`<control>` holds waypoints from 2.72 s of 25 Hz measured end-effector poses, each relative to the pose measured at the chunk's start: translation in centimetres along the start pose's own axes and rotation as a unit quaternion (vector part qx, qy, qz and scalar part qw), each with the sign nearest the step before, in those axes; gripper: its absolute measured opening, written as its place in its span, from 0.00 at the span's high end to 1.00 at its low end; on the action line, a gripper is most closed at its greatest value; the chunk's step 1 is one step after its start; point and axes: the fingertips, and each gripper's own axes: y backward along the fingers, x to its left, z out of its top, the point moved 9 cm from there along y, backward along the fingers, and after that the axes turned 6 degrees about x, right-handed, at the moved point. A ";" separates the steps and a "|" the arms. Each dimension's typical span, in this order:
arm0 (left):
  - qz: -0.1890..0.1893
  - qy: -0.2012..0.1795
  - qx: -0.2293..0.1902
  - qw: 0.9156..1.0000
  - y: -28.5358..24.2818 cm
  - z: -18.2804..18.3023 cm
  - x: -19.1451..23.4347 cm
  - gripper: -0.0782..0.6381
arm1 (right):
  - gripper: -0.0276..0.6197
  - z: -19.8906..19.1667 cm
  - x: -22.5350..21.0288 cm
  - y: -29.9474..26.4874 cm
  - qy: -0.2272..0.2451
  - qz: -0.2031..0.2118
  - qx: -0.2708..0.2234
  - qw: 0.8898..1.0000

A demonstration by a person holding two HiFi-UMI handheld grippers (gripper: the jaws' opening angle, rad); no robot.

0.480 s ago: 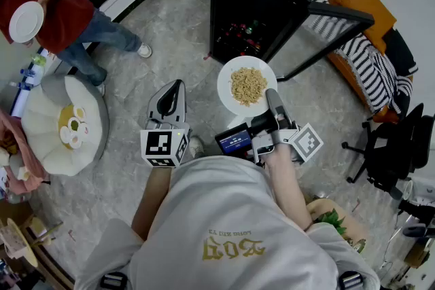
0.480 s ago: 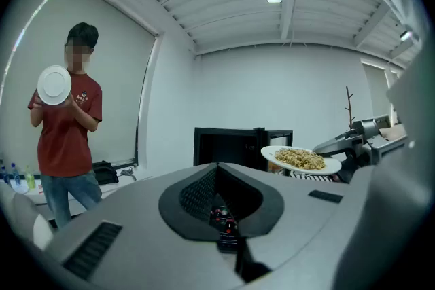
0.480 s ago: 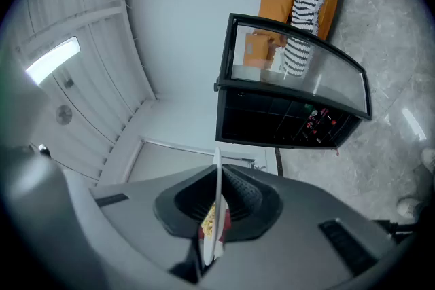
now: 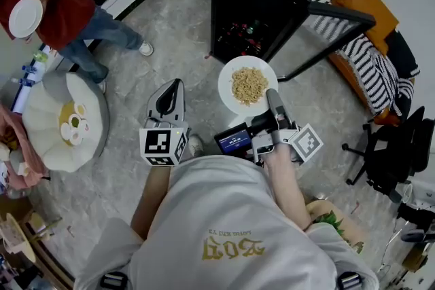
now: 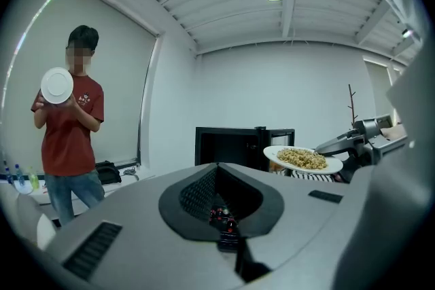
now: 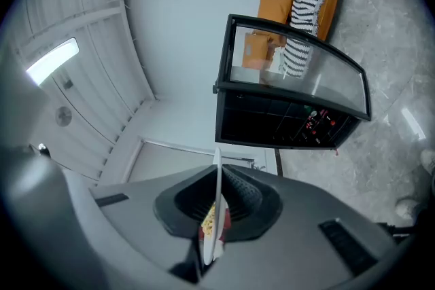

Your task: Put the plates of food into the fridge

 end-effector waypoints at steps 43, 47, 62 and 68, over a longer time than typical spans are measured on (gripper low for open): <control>0.012 0.001 0.022 1.000 -7.9 0.6 -1.7 0.88 | 0.92 4.7 -1.4 -5.9 -0.016 0.014 0.024 0.999; -0.002 -0.005 0.019 1.000 -10.8 1.8 0.0 0.88 | 0.92 5.2 -1.2 -8.4 -0.016 0.011 0.013 1.000; -0.035 -0.017 0.019 0.999 -17.3 3.0 5.4 0.88 | 0.92 5.0 -2.1 -15.3 -0.016 -0.020 -0.014 1.000; -0.044 -0.014 0.025 0.999 -20.7 3.1 6.7 0.88 | 0.92 5.9 -3.3 -17.4 -0.025 -0.034 -0.022 0.999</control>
